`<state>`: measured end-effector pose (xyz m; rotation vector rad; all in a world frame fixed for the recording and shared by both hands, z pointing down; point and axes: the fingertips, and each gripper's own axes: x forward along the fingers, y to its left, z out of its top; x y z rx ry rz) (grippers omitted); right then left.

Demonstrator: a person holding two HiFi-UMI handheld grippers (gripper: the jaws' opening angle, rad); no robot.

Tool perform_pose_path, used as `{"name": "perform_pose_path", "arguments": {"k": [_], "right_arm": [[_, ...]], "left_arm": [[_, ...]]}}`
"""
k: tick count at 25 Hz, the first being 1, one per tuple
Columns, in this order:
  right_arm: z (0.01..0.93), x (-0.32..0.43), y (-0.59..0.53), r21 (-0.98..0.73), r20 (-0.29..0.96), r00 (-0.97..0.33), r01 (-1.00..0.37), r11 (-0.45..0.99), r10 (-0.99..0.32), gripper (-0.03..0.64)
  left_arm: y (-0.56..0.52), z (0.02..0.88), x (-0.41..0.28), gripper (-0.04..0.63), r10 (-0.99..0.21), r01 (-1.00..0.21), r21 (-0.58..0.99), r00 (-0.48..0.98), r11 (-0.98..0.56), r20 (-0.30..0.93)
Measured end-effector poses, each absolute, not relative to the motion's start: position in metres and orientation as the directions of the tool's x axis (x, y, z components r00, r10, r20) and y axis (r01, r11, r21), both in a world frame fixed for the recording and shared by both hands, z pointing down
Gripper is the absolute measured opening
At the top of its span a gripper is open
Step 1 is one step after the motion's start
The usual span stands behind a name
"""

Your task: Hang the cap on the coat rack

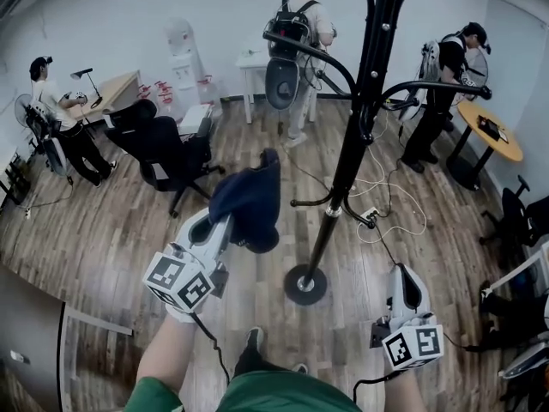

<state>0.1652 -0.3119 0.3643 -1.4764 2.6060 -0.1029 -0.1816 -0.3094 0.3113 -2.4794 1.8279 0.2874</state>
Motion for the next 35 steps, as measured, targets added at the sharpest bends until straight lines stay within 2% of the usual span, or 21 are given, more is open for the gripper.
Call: {"name": "perform_pose_path", "arguments": {"k": [19,35], "right_arm": [[0.353,0.096,-0.377,-0.124,-0.099,-0.274,-0.95,0.285,-0.957,0.002],[0.35,0.081,-0.395,-0.109,-0.077,-0.082,-0.99,0.09,-0.994,0.002]], "left_arm": [[-0.474,0.258,-0.253,0.038,-0.795,-0.823,0.051,0.527,-0.565,-0.299],[-0.592,0.239,-0.239,0.038,-0.646,-0.663,0.086,0.681,-0.744,-0.345]]}}
